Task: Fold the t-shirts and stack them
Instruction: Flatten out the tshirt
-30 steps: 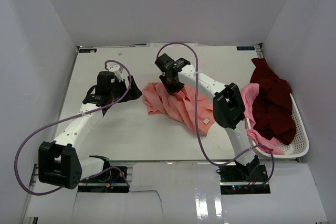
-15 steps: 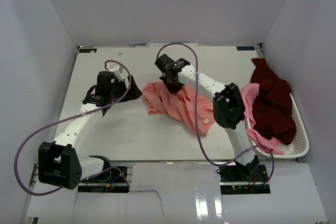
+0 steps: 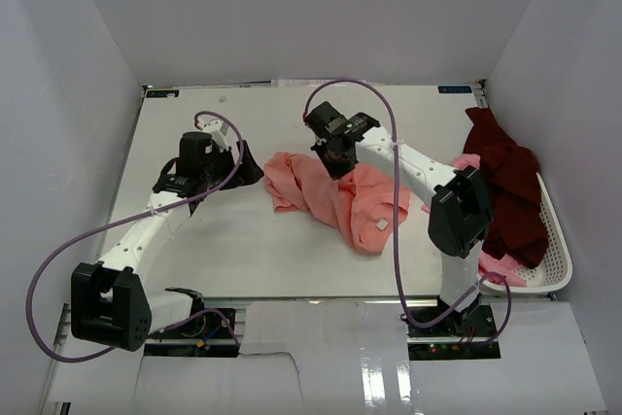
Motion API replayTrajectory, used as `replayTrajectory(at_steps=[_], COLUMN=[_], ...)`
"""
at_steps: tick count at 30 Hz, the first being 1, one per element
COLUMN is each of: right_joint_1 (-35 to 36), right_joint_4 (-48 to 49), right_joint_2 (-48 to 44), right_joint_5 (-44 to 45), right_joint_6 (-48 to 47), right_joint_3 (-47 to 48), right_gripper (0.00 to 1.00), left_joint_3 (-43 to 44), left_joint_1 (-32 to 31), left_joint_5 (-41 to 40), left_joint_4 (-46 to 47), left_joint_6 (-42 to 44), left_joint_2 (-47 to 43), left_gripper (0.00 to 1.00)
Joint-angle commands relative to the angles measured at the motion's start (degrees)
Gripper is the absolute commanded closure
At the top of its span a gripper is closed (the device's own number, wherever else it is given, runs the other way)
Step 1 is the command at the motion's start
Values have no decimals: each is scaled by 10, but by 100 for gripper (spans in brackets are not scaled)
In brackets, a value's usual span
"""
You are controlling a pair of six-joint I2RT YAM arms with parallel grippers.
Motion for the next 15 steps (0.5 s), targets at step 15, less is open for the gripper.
replayTrajectory(at_steps=[15], right_joint_1=[-14], right_joint_4=[99], right_joint_2=[-134], right_joint_5=[-85], right_joint_6=[27], right_joint_3=[-195], right_gripper=[91], left_joint_3=[78], left_joint_1=[-102], left_joint_5=[163], left_joint_4=[-2], left_joint_6=[23], left_joint_2=[145], left_gripper=[2])
